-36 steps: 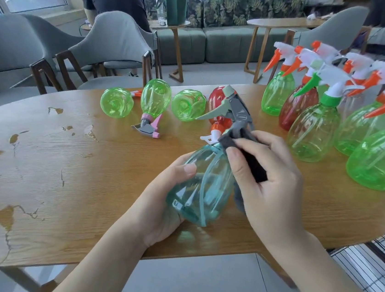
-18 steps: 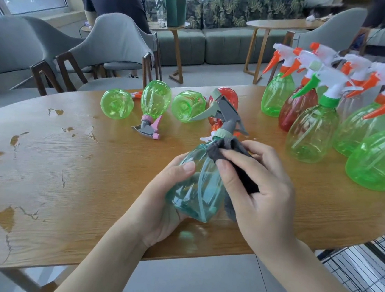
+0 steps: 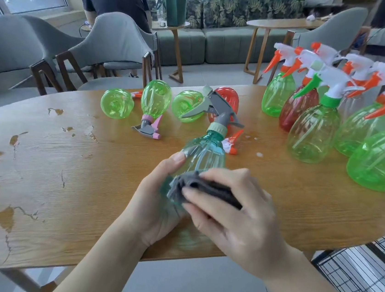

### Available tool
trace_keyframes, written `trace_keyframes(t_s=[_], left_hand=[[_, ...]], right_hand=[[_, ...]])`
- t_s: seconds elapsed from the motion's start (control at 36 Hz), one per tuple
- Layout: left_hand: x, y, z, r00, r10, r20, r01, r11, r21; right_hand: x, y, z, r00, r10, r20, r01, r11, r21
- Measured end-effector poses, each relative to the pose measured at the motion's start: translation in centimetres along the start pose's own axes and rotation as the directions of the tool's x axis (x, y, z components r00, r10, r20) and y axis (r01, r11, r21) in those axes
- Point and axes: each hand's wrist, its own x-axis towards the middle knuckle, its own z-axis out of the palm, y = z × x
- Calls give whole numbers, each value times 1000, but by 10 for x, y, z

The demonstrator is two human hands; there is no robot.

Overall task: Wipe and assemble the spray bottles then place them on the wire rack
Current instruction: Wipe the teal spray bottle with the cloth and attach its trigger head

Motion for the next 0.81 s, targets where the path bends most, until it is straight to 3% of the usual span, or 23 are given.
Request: trace_keyframes(t_s=[0.25,0.5,0.69,0.81], left_hand=[[2,-3,-1,1000,2,-10,-1,995,100],[0,-1,0,998,43,-39,-41,998,45],[-1,-4,-1,1000,-21,-17,23,990,136],[0,-4,-3,998,3,-55,2,996,86]], right_hand=[[8,17,-4,909,392,-143,-392,919,25],[1,9,3,940,329,-95,-321,943,92],[6,17,-4,889,445,-112,-435,894,105],[-1,7,2,934,348,-86,-339,935,100]])
